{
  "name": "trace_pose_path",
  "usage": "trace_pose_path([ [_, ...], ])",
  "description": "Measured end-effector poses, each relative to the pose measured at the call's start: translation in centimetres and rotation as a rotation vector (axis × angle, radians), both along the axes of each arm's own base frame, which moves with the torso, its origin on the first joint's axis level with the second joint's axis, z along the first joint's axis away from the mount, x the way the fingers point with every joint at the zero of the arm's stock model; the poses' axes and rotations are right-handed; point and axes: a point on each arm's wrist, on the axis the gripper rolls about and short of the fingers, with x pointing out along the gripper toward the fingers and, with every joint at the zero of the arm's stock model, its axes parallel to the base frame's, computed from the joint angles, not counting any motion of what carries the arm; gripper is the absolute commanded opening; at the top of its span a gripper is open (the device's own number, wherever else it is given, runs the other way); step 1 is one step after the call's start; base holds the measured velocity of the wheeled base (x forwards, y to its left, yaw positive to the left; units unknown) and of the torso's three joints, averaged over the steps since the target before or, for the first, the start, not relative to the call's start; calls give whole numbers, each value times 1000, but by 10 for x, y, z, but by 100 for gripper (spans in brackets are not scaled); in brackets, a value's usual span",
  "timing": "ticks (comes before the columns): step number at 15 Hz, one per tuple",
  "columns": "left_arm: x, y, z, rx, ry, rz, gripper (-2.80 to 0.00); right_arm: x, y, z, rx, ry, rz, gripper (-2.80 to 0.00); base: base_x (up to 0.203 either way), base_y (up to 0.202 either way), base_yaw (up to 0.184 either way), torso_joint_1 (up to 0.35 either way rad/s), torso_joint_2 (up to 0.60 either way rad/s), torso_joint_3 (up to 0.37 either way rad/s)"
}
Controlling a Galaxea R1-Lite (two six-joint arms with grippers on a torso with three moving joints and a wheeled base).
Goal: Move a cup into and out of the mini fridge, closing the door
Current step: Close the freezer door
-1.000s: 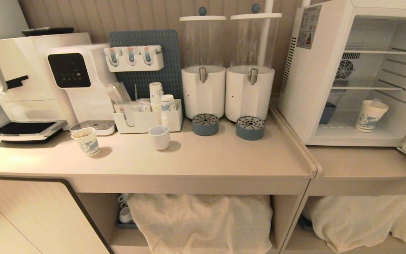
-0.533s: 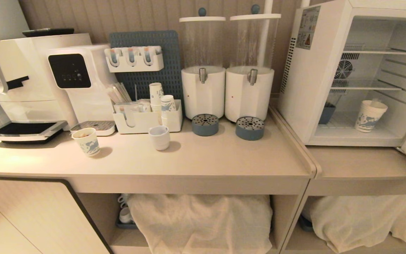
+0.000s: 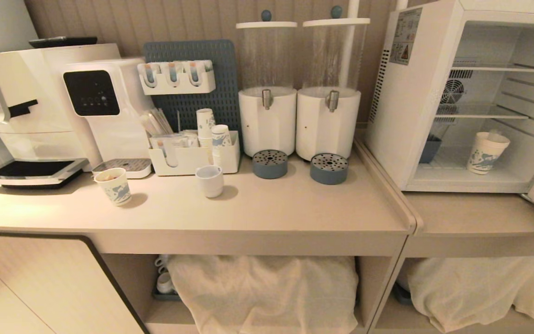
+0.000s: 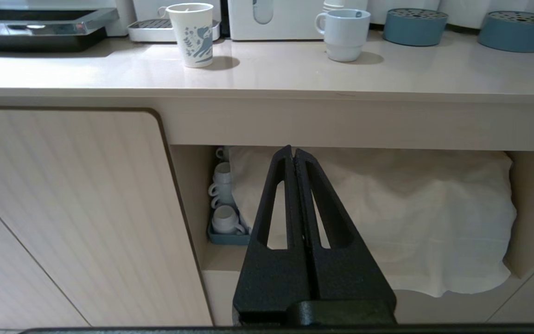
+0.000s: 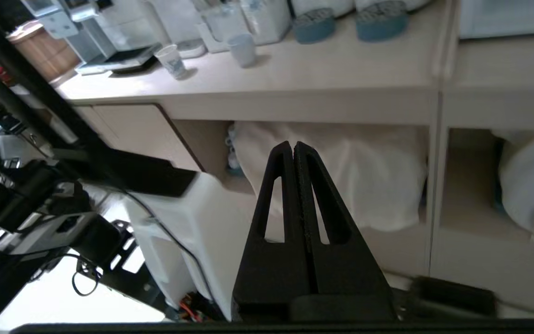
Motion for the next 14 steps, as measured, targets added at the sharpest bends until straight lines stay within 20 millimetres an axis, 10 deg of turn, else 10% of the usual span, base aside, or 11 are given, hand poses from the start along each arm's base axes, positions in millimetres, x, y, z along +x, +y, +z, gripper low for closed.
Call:
trace_pose_path([
  [4, 0, 0, 0, -2, 0, 0, -280, 6, 0, -40, -85, -67, 12, -280, 0, 0, 0, 0, 0, 0],
  [11, 0, 0, 0, -2, 0, 0, -280, 127, -14, -139, -222, -138, -433, -280, 0, 0, 0, 0, 0, 0],
  [14, 0, 0, 0, -2, -1, 0, -280, 147, -14, -175, -283, -157, -447, -280, 0, 0, 0, 0, 0, 0],
])
